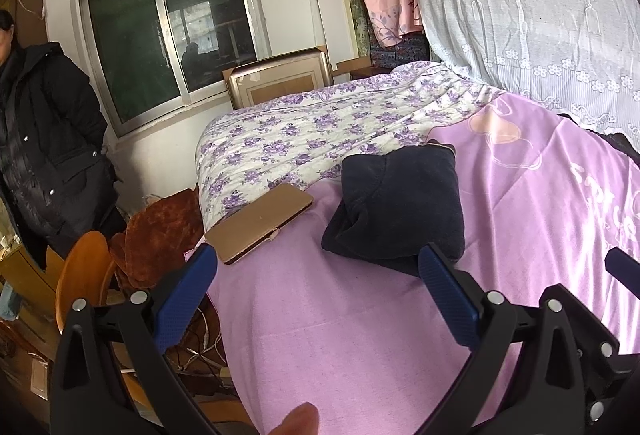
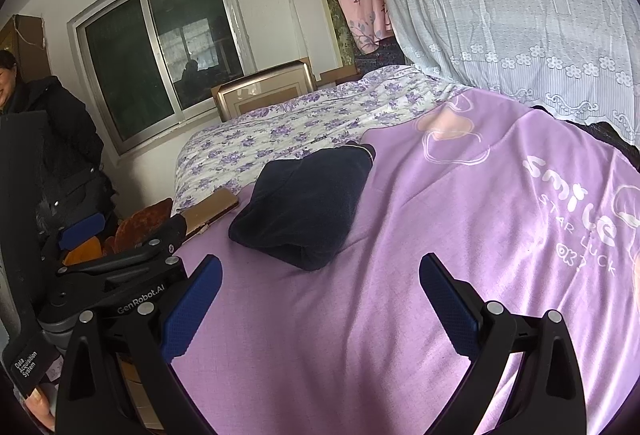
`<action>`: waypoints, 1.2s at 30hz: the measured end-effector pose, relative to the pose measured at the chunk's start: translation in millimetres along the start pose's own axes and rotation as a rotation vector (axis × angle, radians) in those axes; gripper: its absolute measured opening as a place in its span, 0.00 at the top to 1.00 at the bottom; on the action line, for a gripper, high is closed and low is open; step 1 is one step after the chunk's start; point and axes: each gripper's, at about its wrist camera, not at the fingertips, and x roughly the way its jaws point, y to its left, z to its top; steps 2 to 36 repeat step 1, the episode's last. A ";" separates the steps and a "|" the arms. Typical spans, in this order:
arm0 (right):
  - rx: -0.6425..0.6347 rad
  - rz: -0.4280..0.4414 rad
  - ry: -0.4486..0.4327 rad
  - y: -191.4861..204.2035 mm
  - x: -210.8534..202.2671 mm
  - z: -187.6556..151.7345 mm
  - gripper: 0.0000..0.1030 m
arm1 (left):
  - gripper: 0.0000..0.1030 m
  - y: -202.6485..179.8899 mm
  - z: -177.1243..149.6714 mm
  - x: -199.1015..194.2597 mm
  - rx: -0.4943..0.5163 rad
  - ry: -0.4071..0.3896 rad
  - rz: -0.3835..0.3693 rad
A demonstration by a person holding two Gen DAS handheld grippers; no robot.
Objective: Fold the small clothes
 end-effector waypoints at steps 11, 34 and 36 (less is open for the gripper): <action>0.001 0.000 0.000 0.2 0.0 -0.5 0.03 | 0.05 -0.3 0.3 0.1 0.002 0.000 0.000; 0.001 0.000 0.000 0.2 0.0 -0.5 0.03 | 0.05 -0.3 0.3 0.1 0.002 0.000 0.000; 0.001 0.000 0.000 0.2 0.0 -0.5 0.03 | 0.05 -0.3 0.3 0.1 0.002 0.000 0.000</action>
